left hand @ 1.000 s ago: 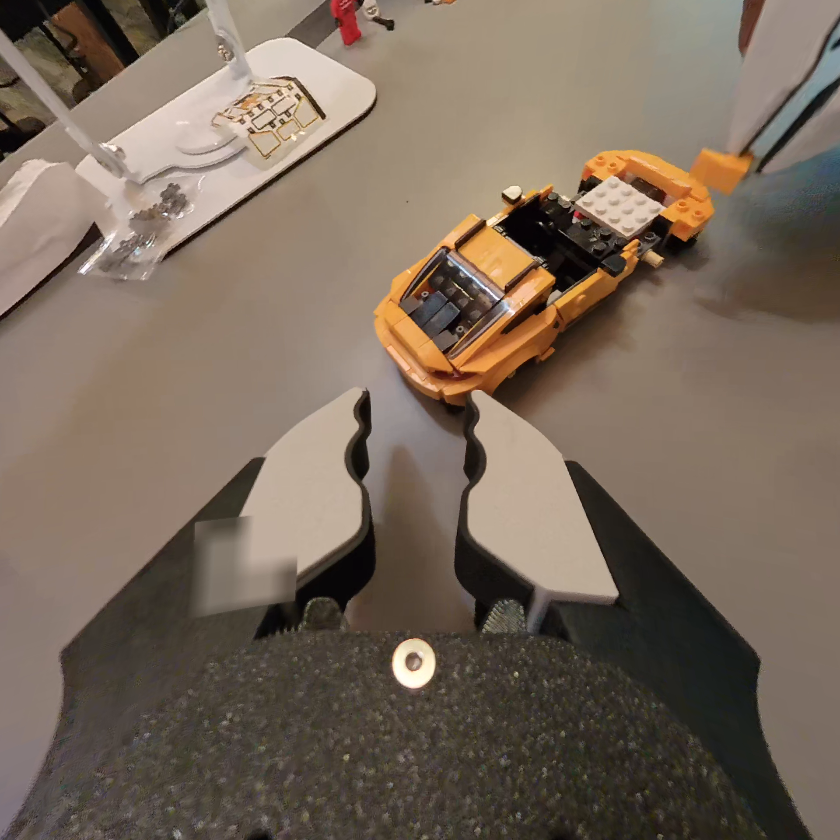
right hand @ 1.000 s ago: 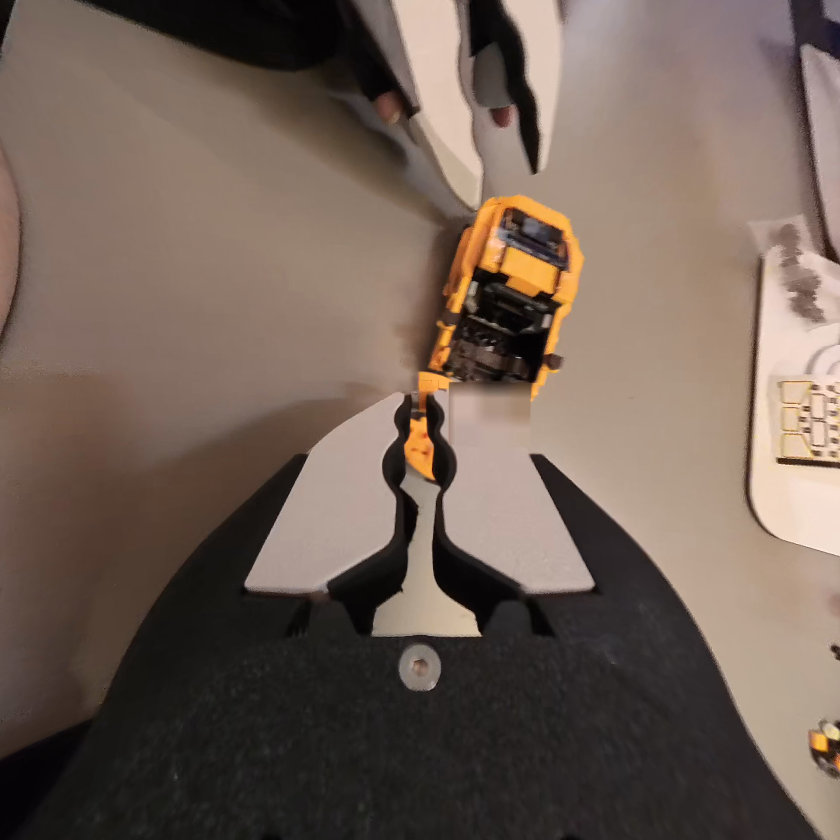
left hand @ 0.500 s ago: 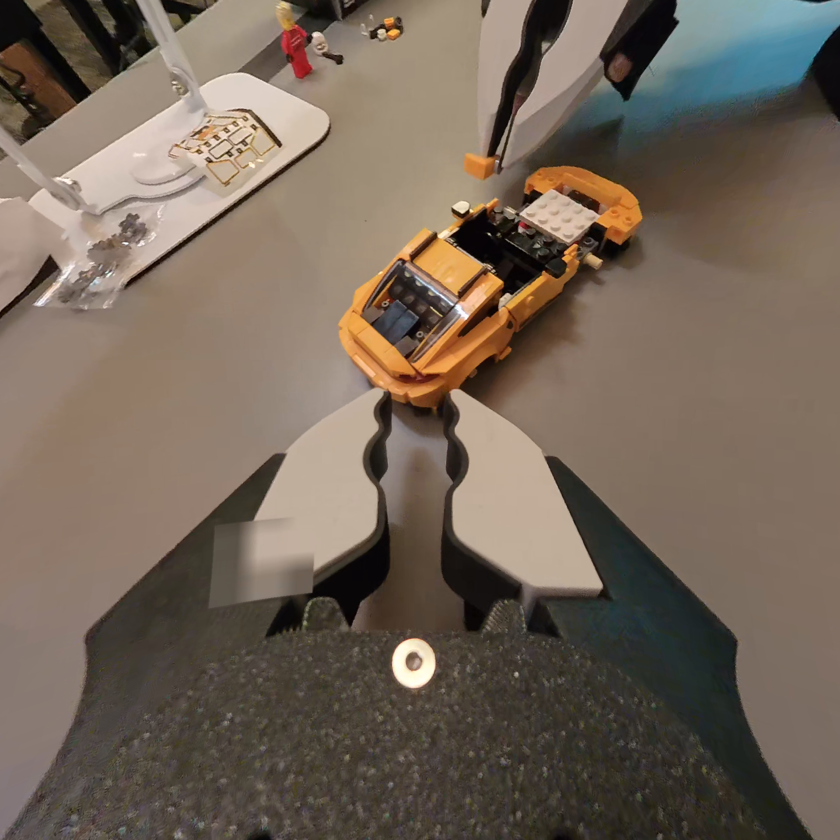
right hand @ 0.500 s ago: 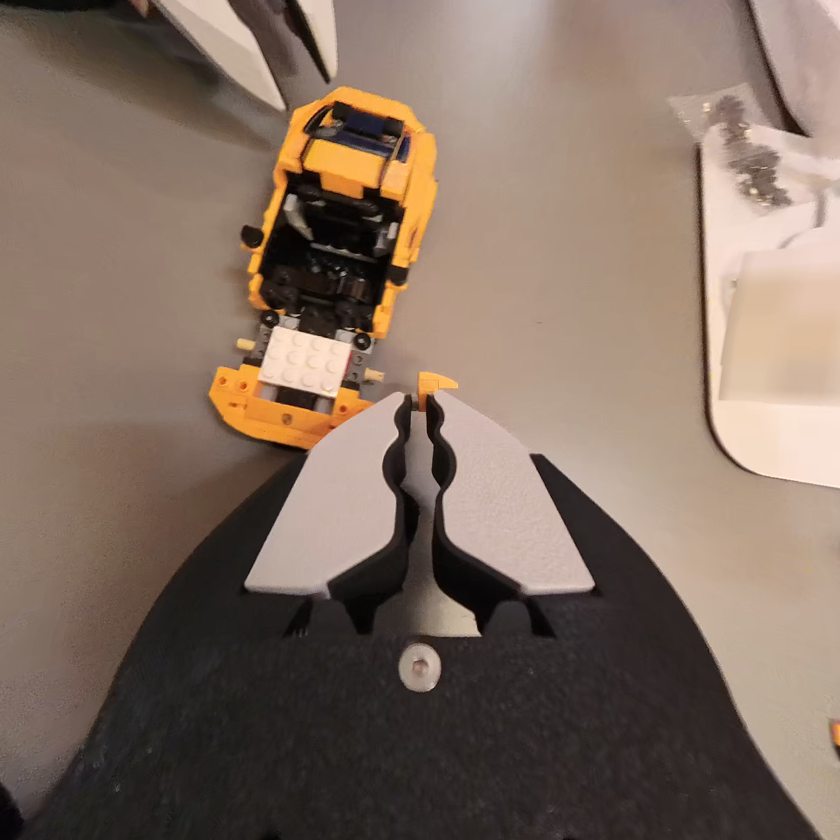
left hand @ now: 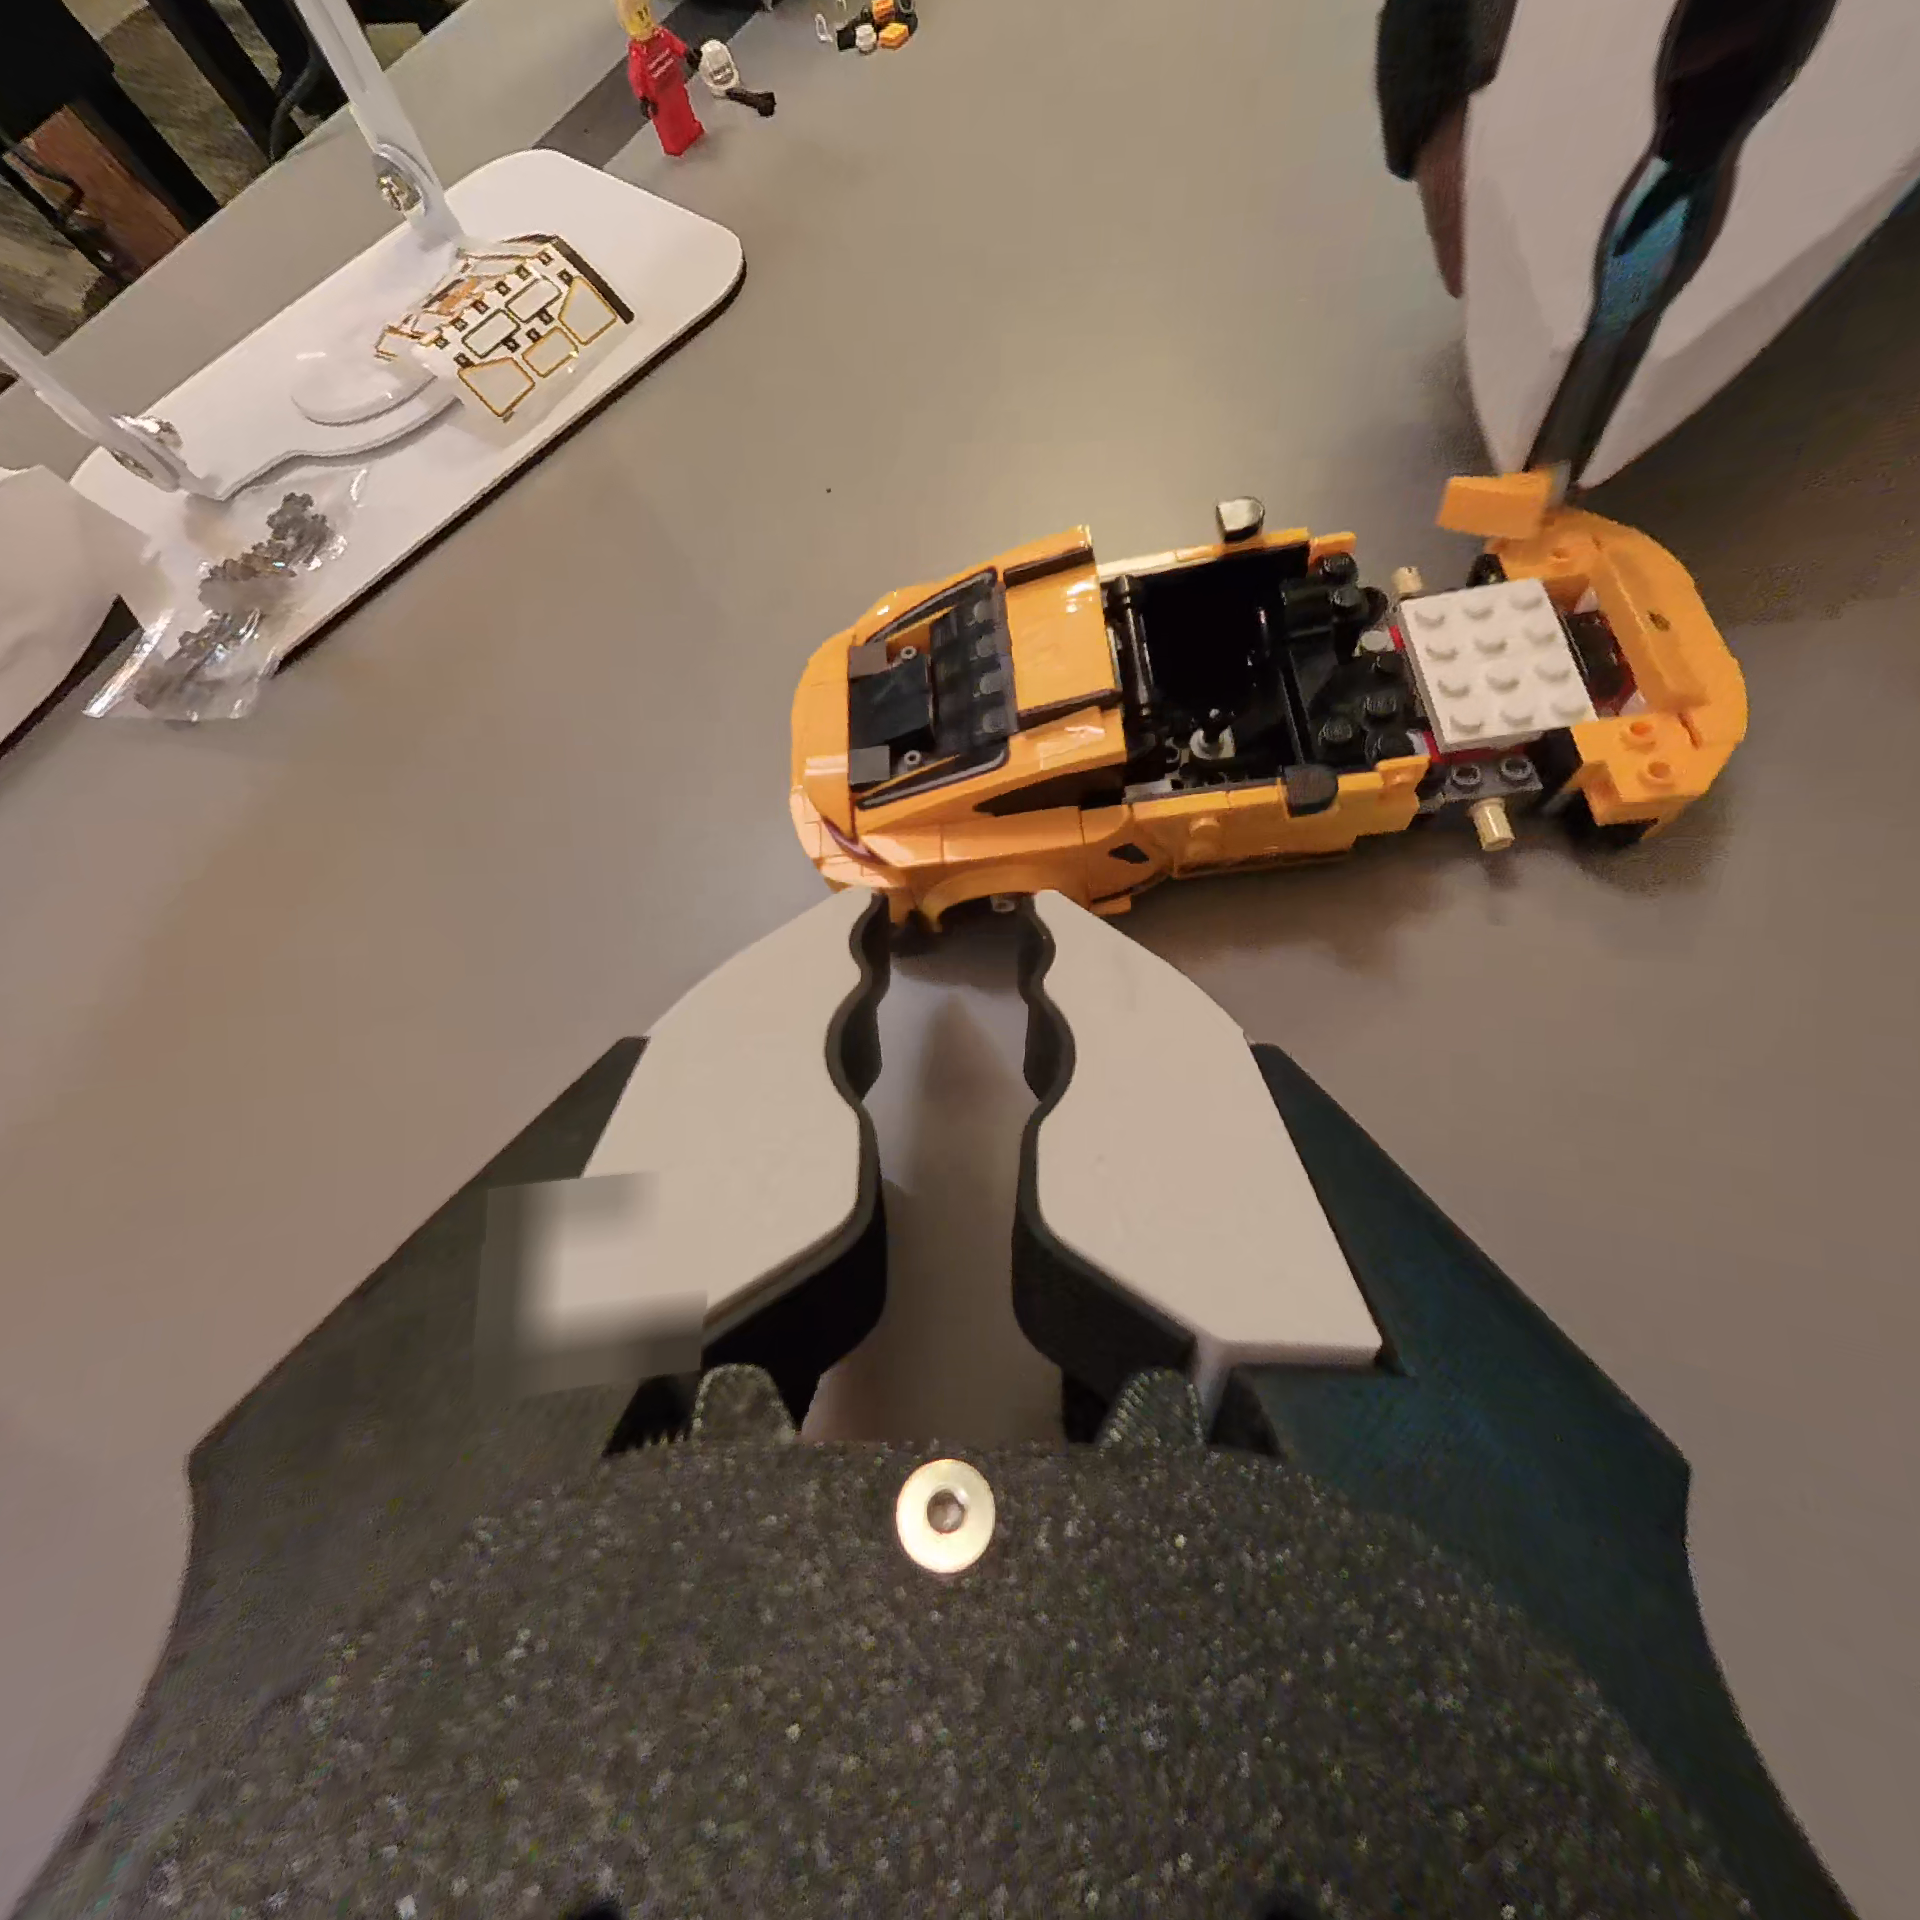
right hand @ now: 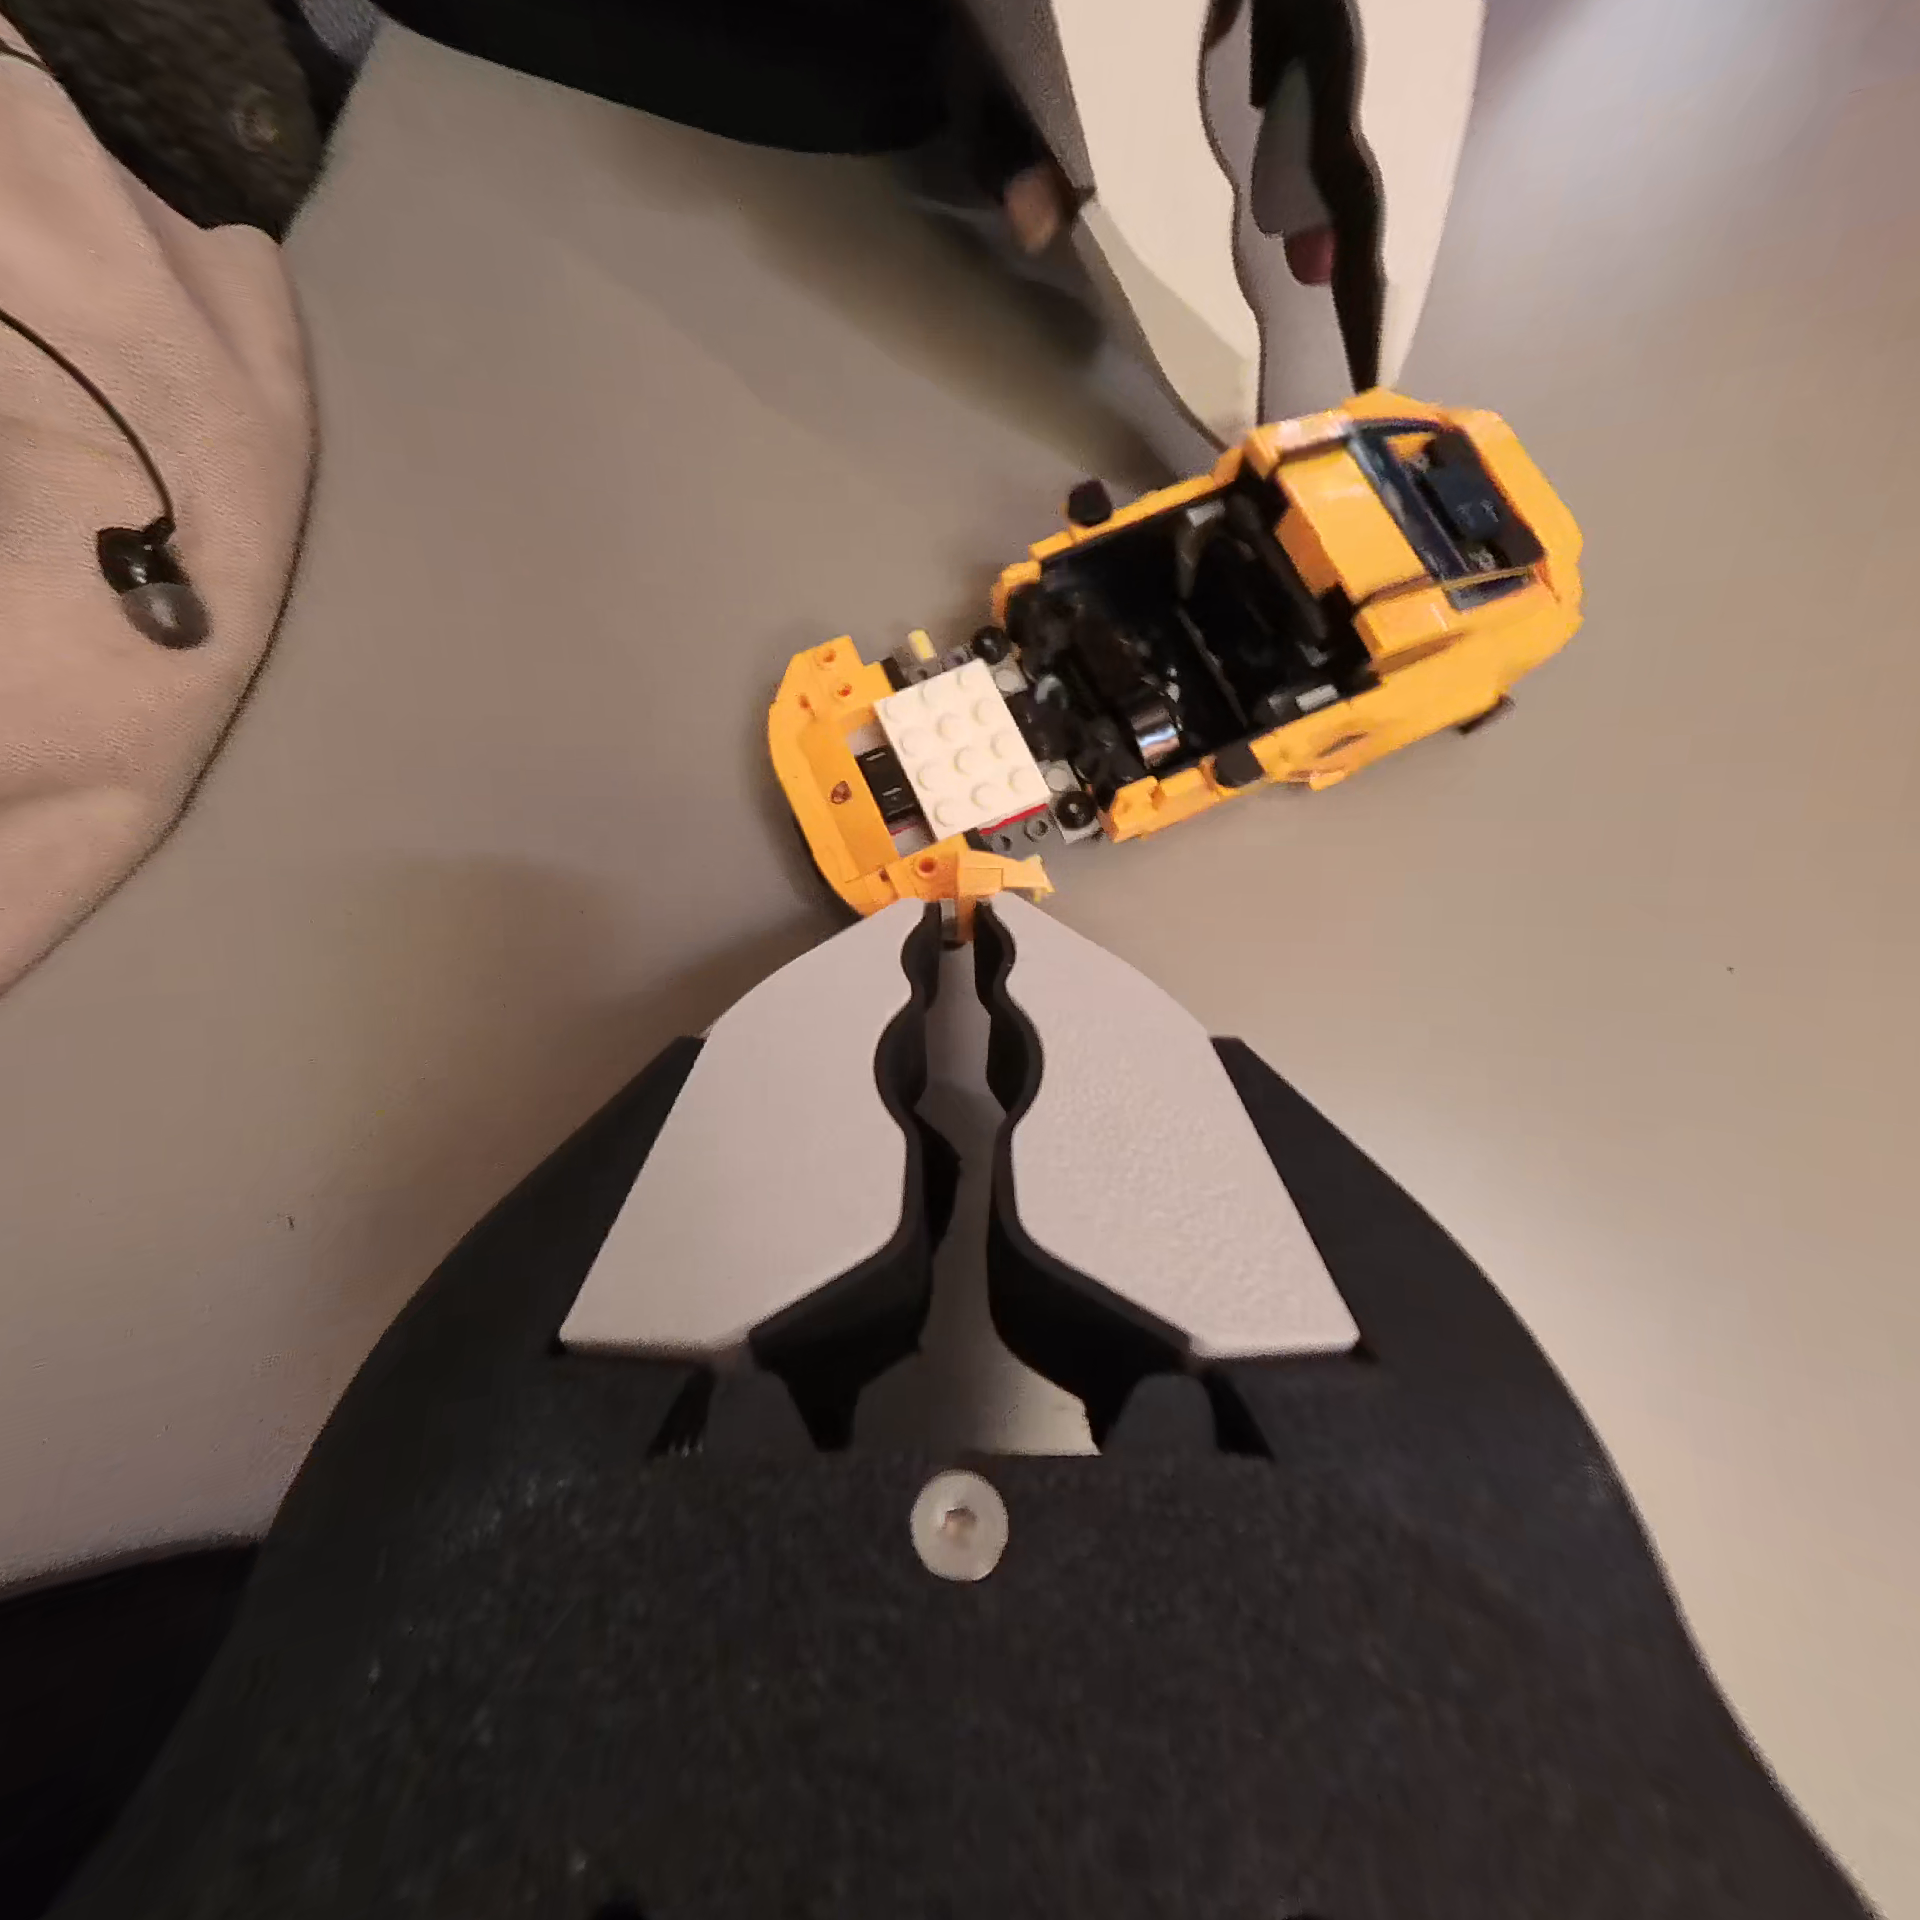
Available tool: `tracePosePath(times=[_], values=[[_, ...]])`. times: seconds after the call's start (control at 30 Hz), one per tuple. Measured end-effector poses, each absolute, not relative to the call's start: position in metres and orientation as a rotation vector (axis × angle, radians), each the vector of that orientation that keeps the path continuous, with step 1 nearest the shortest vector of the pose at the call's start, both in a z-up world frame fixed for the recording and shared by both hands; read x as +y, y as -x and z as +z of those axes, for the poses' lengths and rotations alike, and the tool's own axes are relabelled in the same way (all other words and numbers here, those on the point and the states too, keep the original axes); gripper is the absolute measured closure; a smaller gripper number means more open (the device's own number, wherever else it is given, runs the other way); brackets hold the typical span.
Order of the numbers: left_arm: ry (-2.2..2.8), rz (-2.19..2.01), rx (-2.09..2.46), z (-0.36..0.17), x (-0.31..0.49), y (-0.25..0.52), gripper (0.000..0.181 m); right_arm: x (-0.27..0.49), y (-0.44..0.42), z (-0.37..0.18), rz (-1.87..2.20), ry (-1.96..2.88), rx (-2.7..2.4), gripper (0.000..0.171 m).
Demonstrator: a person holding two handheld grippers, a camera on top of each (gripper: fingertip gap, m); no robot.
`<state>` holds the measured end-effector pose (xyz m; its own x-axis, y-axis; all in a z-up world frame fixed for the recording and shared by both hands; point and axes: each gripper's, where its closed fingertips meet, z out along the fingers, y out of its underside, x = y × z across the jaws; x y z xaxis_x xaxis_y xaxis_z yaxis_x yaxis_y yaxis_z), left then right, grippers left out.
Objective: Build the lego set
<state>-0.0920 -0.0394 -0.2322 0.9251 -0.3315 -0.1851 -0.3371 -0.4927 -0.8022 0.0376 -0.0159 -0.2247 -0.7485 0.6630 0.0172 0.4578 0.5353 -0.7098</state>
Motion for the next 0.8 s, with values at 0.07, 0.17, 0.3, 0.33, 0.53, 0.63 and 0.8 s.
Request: tracePosePath(times=[0.07, 0.17, 0.3, 0.33, 0.53, 0.63, 0.8], values=[[2.123, 0.015, 0.482, -0.233, -0.037, 0.091, 0.158, -0.016, -0.037, -0.222, 1.018, 0.927, -2.479, 0.165], [2.124, 0.053, 0.475, -0.231, -0.038, 0.097, 0.158, -0.013, -0.029, -0.207, 1.054, 0.935, -2.384, 0.165], [2.061, -0.026, 0.442, -0.213, -0.042, 0.094, 0.162, -0.018, -0.018, -0.189, 1.029, 0.857, -2.264, 0.165], [2.033, -0.102, 0.432, -0.206, -0.043, 0.087, 0.166, -0.023, -0.017, -0.187, 1.024, 0.821, -2.25, 0.165], [1.934, -0.762, 0.31, -0.178, -0.057, 0.03, 0.166, -0.047, -0.008, -0.18, 0.885, 0.608, -2.177, 0.165], [1.956, -0.867, 0.27, -0.181, -0.059, 0.022, 0.164, -0.053, -0.004, -0.185, 0.726, 0.493, -2.163, 0.165], [2.016, -0.907, 0.248, -0.192, -0.058, 0.013, 0.161, -0.06, -0.001, -0.19, 0.593, 0.386, -2.147, 0.165]])
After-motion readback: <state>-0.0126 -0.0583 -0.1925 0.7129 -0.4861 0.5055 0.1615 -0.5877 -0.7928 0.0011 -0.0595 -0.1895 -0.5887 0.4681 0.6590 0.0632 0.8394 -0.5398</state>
